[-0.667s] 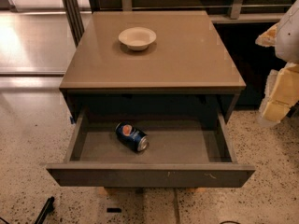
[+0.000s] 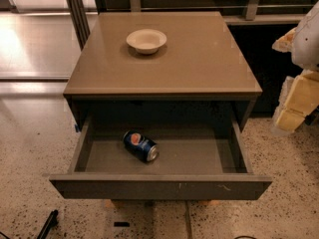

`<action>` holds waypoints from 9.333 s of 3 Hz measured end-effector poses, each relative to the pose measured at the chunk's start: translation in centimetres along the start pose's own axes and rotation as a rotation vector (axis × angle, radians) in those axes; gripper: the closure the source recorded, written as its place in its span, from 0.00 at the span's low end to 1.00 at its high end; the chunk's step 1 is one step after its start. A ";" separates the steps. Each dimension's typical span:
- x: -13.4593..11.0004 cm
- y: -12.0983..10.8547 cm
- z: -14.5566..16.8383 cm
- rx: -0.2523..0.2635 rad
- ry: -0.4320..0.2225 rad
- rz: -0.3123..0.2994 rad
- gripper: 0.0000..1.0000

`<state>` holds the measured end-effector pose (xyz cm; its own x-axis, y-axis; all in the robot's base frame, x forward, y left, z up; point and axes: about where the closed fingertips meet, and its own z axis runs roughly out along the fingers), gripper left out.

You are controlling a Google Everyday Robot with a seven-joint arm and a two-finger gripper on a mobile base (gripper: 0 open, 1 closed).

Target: Pick pepsi can from top drawer and place on counter

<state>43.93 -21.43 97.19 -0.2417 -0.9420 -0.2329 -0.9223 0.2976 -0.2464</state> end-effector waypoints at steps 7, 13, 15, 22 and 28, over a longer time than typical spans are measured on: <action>-9.3 3.4 19.0 0.096 -0.271 0.406 0.00; -18.7 2.4 33.3 -0.071 -0.382 0.428 0.00; -15.7 3.3 34.7 0.012 -0.355 0.536 0.00; -20.0 5.5 45.4 -0.132 -0.390 0.579 0.42; -17.4 1.5 32.3 -0.285 -0.500 0.551 1.00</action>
Offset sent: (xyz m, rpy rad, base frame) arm 0.0726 0.1156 -0.1082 0.5190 -0.1709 -0.2143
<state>56.48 0.46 70.45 -0.5839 -0.4691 -0.6625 -0.7671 0.5858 0.2613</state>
